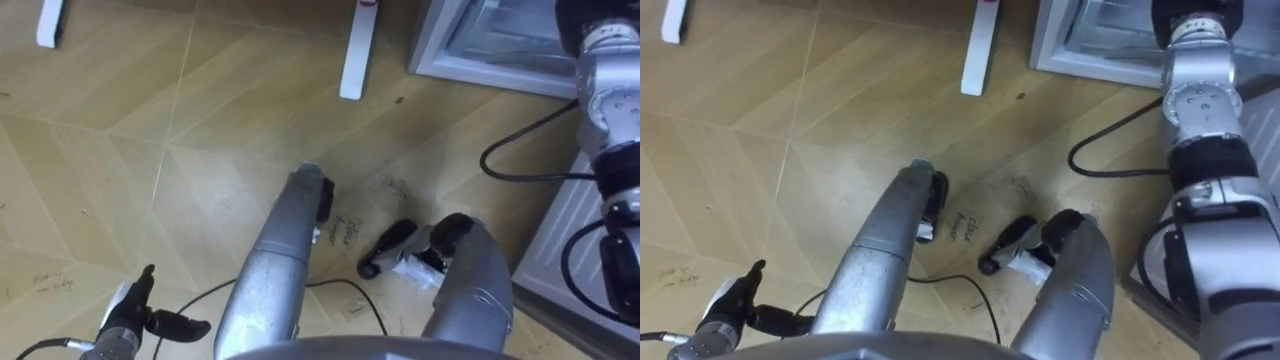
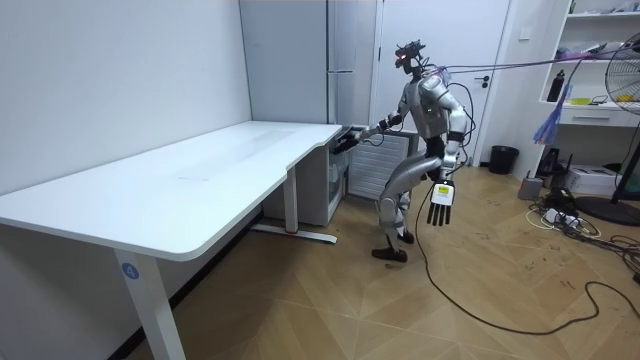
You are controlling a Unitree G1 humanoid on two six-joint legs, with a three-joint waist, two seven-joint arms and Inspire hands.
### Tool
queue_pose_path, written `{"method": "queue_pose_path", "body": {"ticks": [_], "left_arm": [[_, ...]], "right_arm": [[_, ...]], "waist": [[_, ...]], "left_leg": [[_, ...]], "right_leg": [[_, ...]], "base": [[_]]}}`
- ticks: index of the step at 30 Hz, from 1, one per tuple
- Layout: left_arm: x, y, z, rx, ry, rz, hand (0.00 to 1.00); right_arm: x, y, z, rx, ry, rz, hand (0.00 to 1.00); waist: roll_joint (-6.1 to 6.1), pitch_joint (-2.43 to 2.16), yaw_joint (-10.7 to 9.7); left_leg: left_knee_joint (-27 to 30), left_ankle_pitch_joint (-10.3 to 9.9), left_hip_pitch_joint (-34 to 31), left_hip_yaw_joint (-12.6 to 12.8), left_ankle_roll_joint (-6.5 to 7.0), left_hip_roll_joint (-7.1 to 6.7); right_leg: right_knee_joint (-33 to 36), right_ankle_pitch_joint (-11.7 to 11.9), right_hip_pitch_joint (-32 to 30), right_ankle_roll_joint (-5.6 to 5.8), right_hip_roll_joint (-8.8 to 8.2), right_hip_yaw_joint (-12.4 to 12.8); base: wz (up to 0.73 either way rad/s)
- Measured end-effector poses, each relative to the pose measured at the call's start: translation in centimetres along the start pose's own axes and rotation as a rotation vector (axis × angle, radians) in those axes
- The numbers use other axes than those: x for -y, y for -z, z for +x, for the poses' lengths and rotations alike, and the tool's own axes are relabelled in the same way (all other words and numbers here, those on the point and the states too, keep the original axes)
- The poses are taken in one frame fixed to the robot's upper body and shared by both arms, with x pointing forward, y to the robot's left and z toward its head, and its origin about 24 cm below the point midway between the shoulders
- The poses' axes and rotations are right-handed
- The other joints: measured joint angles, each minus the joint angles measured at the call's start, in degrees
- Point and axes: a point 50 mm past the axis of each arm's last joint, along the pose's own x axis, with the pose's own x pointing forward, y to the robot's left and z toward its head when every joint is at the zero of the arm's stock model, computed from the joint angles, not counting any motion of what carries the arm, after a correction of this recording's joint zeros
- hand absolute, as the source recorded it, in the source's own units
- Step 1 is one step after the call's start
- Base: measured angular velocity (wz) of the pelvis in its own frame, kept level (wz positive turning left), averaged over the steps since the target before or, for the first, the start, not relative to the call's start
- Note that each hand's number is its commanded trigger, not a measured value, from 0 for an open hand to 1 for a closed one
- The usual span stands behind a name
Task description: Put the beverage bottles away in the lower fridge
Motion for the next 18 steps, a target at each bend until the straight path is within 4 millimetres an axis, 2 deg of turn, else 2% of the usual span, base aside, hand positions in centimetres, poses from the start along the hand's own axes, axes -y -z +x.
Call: {"method": "queue_pose_path", "body": {"ticks": [1,2,4,8,9,10,12,13,14,15,16,18], "left_arm": [[-0.1,0.1,0.0,-0.001,0.000,0.003,0.00],[-0.3,0.1,0.0,-0.005,-0.001,0.002,0.00],[-0.8,0.3,0.0,-0.013,-0.002,0.001,0.00],[-1.7,1.5,0.0,-0.066,-0.012,-0.019,0.00],[-1.8,2.0,0.0,-0.085,-0.011,-0.016,0.00],[-1.8,2.2,0.0,-0.095,-0.012,-0.017,0.00],[-2.0,2.6,0.2,-0.124,-0.017,-0.040,0.00],[-2.0,2.7,0.2,-0.127,-0.019,-0.048,0.00],[-2.0,2.8,0.4,-0.135,-0.020,-0.052,0.00],[-1.9,2.9,0.4,-0.143,-0.019,-0.057,0.00],[-1.7,2.9,0.5,-0.148,-0.018,-0.061,0.00],[-1.4,2.8,0.9,-0.164,-0.017,-0.077,0.00]], "right_arm": [[0.3,0.0,0.0,-0.013,-0.006,-0.031,0.00],[1.0,0.0,0.0,-0.034,-0.004,-0.077,0.00],[2.8,0.1,-0.3,-0.067,0.007,-0.171,0.00],[7.3,1.4,-2.3,-0.230,-0.012,-0.387,0.00],[8.5,1.6,-2.8,-0.277,0.001,-0.434,0.00],[9.2,1.6,-3.1,-0.296,0.012,-0.456,0.00],[12.2,1.7,-4.8,-0.368,0.053,-0.526,0.00],[13.0,1.6,-5.3,-0.389,0.066,-0.543,0.00],[14.8,1.4,-6.5,-0.427,0.104,-0.572,0.00],[16.1,1.3,-7.4,-0.461,0.141,-0.596,0.00],[16.6,1.2,-7.8,-0.476,0.157,-0.605,0.00],[17.7,1.1,-8.6,-0.506,0.189,-0.617,0.00]], "waist": [[-0.02,0.01,0.06],[-0.05,0.03,0.15],[-0.29,0.09,0.16],[-0.17,-0.05,0.39],[-0.13,-0.07,0.37],[-0.12,-0.08,0.40],[0.09,-0.12,0.27],[0.16,-0.13,0.20],[0.66,-0.42,0.30],[0.91,-0.42,0.34],[1.07,-0.44,0.26],[1.10,-0.41,-0.04]], "left_leg": [[-0.31,-0.10,0.35,0.19,0.18,0.37],[-1.01,-0.11,1.19,0.39,0.22,0.96],[-2.51,0.09,3.27,0.43,0.48,1.14],[-5.67,0.21,7.60,0.41,0.46,2.94],[-6.43,0.47,8.69,0.39,0.78,3.11],[-6.75,0.37,9.21,0.41,0.94,3.10],[-8.08,0.04,11.75,0.45,1.44,3.14],[-8.58,-0.03,12.57,0.45,1.62,3.16],[-9.40,-0.14,13.95,0.45,1.94,3.41],[-10.33,-0.27,15.40,0.62,2.17,3.43],[-10.71,-0.36,16.09,0.73,2.29,3.45],[-12.42,-0.49,18.43,2.01,2.55,3.46]], "right_leg": [[-0.48,0.08,0.52,0.00,0.10,-0.23],[-1.45,0.37,1.53,0.46,0.64,-0.45],[-3.18,0.94,3.83,1.56,1.30,-0.74],[-8.78,2.34,9.01,2.56,4.10,-1.85],[-10.18,3.20,9.96,2.91,4.85,-1.88],[-10.68,3.58,10.46,2.79,5.06,-1.80],[-13.03,4.21,13.10,3.91,6.39,-1.57],[-13.79,4.38,13.93,4.22,6.73,-1.49],[-15.48,4.86,15.39,4.80,7.69,-1.12],[-16.76,5.29,16.55,5.33,8.56,-0.13],[-17.34,5.46,17.03,5.58,8.95,0.37],[-18.70,5.98,17.80,6.27,10.01,3.36]], "base": [[0.06],[0.06],[0.03],[-0.12],[-0.19],[-0.12],[-0.02],[0.00],[0.00],[-0.03],[-0.10],[-0.16]]}}
